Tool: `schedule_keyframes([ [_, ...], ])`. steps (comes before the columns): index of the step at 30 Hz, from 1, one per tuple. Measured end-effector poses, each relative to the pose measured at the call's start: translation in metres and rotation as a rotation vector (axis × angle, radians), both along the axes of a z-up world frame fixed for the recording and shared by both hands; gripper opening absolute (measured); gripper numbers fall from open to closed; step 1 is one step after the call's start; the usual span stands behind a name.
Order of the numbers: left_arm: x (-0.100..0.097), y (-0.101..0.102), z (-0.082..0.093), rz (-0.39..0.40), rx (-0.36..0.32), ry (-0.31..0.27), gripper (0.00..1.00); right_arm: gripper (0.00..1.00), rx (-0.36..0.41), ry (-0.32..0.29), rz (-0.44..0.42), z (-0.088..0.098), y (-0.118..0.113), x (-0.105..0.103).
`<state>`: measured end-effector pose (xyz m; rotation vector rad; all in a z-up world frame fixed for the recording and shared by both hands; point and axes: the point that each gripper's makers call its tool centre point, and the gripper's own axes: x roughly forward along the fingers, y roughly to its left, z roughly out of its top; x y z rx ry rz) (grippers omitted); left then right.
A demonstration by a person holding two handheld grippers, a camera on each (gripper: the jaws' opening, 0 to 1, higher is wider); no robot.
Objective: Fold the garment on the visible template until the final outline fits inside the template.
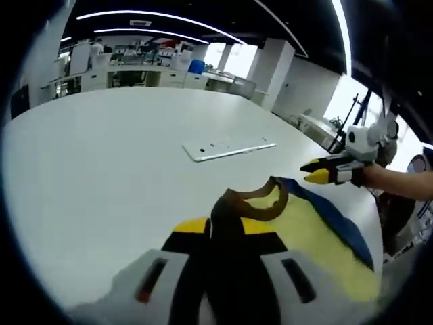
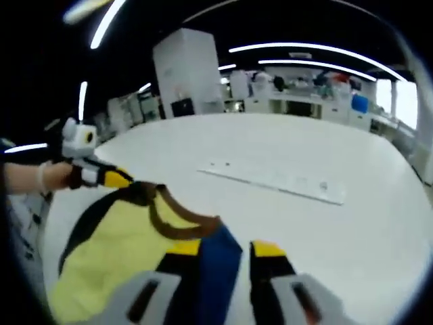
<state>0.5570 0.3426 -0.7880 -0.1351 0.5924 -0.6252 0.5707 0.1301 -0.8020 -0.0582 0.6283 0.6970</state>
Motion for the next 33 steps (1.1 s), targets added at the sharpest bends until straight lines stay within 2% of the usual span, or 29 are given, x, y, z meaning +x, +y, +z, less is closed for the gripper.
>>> schedule_keyframes([
  [2,-0.007,-0.008,0.014,-0.034,-0.031,-0.065,0.34,0.41,0.009,-0.004,0.005,0.005,0.0,-0.007],
  [4,-0.017,-0.011,0.024,-0.05,-0.041,-0.088,0.47,0.51,0.001,-0.024,0.026,0.009,0.002,-0.01],
  [5,-0.021,-0.014,0.032,-0.075,-0.053,-0.125,0.52,0.55,-0.007,-0.039,0.04,0.013,0.003,-0.019],
  [7,-0.027,-0.013,0.038,-0.09,-0.055,-0.134,0.64,0.61,-0.005,-0.051,0.05,0.016,0.001,-0.023],
  [12,-0.048,-0.017,0.055,-0.131,-0.073,-0.168,0.8,0.75,0.005,-0.06,0.058,0.024,-0.001,-0.042],
  [17,-0.068,-0.018,0.064,-0.16,-0.097,-0.172,0.98,0.83,0.002,-0.061,0.075,0.03,0.0,-0.059],
  [19,-0.083,-0.02,0.063,-0.194,-0.102,-0.15,0.99,0.87,0.0,-0.052,0.079,0.03,0.001,-0.064],
  [22,-0.098,-0.017,0.063,-0.195,-0.084,-0.142,0.99,0.91,-0.008,-0.048,0.095,0.034,0.004,-0.084],
  [28,-0.128,-0.014,0.074,-0.173,-0.097,-0.157,0.99,0.97,-0.005,-0.041,0.108,0.039,0.002,-0.103],
  [30,-0.139,-0.015,0.075,-0.18,-0.083,-0.161,0.99,0.97,-0.002,-0.039,0.112,0.041,0.001,-0.108],
  [31,-0.143,-0.015,0.076,-0.182,-0.079,-0.166,0.99,0.98,-0.001,-0.039,0.114,0.045,0.0,-0.12],
  [33,-0.15,-0.015,0.079,-0.175,-0.075,-0.169,0.99,0.98,-0.012,-0.043,0.125,0.047,-0.001,-0.127],
])
